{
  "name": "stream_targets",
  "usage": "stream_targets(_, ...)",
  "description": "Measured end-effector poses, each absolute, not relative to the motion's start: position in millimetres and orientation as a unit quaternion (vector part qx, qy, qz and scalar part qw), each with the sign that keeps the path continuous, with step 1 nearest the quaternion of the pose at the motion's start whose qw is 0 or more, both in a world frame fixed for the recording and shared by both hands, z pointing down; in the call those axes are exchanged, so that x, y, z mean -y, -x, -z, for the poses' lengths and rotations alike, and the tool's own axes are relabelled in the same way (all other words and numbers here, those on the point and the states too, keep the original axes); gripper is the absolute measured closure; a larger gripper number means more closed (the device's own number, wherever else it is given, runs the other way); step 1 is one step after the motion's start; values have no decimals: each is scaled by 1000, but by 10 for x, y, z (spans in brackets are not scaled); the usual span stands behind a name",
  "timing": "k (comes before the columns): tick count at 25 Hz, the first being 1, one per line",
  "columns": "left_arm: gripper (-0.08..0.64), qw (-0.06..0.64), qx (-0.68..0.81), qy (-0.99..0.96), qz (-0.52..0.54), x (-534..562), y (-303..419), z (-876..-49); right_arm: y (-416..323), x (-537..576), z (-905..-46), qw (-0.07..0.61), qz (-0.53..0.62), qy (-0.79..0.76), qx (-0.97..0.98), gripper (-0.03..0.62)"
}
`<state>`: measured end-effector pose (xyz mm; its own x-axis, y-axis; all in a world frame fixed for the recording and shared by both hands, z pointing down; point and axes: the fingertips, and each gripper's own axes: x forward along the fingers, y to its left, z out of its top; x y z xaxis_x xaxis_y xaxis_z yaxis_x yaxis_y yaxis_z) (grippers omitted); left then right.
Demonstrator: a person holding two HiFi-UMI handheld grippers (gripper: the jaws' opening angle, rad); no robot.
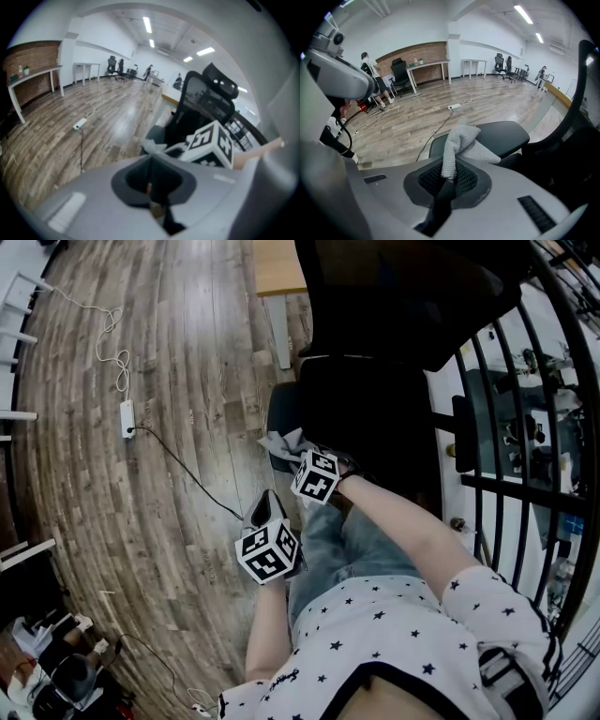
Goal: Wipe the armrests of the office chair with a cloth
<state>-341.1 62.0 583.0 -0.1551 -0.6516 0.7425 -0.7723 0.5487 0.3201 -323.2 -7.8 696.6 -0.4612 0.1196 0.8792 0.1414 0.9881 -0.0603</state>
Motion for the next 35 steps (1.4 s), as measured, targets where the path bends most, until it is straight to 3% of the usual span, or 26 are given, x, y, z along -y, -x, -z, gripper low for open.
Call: stream_targets(35, 554, 434, 770, -463, -66, -750, 3079, -5702, 2805, -382, -6845, 503, -8, 142, 853, 563)
